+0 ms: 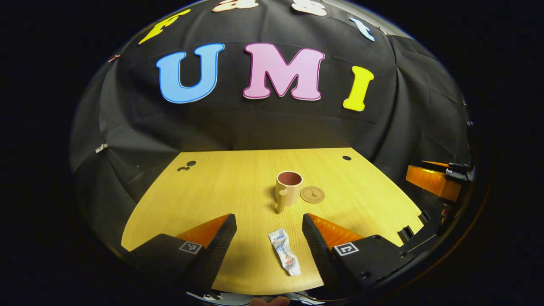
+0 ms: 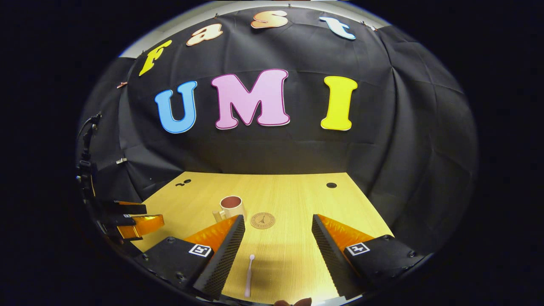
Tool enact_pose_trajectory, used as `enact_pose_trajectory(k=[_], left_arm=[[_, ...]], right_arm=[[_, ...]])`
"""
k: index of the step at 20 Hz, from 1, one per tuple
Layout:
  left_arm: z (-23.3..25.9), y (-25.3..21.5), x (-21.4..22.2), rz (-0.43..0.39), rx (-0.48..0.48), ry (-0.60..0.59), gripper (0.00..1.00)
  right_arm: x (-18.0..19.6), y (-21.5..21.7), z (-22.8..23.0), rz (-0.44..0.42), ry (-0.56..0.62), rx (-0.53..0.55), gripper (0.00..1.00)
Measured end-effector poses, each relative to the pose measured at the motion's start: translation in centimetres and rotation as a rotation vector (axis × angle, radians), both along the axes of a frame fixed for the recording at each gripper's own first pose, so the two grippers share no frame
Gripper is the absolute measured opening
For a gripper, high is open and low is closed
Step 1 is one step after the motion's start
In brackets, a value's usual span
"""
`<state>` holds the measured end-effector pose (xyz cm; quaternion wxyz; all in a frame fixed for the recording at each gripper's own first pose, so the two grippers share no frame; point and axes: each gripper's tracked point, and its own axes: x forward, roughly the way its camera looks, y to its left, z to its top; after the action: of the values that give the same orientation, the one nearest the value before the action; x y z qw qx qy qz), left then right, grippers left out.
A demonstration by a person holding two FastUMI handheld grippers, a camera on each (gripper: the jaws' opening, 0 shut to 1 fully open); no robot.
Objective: Put the toothbrush and toothpaste on the desktop into the cup, then pick up the cup and place it on the coaster on the desktop.
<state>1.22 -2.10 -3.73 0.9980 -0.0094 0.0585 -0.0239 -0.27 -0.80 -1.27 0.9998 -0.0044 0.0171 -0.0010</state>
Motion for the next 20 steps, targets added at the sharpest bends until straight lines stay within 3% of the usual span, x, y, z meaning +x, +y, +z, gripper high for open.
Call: enact_pose_trajectory(k=[10, 14, 15, 16, 17, 18, 19, 20], left_arm=[[-10.1, -2.8, 5.1, -0.017, -0.047, 0.265, 0.96], [-13.0, -2.6, 7.4, 0.005, -0.107, 0.36, 0.95], [-13.9, -2.5, 8.0, 0.005, -0.125, 0.387, 0.9], [-14.6, -2.4, 8.5, 0.003, -0.148, 0.415, 0.95], [-15.4, -2.4, 9.0, 0.0, -0.174, 0.442, 0.92], [-16.0, -2.4, 9.5, -0.002, -0.201, 0.469, 0.82], [-16.6, -2.4, 9.8, -0.002, -0.228, 0.494, 0.89], [-17.1, -2.4, 10.0, 0.004, -0.242, 0.519, 0.89]], right_arm=[[-0.6, -3.1, -2.1, -0.039, 0.063, -0.025, 0.98], [-0.3, -5.0, -2.6, -0.052, 0.087, -0.04, 0.98], [-0.3, -5.3, -2.6, -0.053, 0.091, -0.044, 0.98], [-0.2, -5.7, -2.7, -0.053, 0.097, -0.048, 0.98], [-0.1, -6.1, -2.8, -0.052, 0.103, -0.053, 0.98], [0.0, -6.5, -2.9, -0.052, 0.108, -0.057, 0.98], [0.2, -7.0, -3.0, -0.054, 0.113, -0.061, 0.97], [0.2, -7.3, -3.0, -0.053, 0.117, -0.063, 0.97]])
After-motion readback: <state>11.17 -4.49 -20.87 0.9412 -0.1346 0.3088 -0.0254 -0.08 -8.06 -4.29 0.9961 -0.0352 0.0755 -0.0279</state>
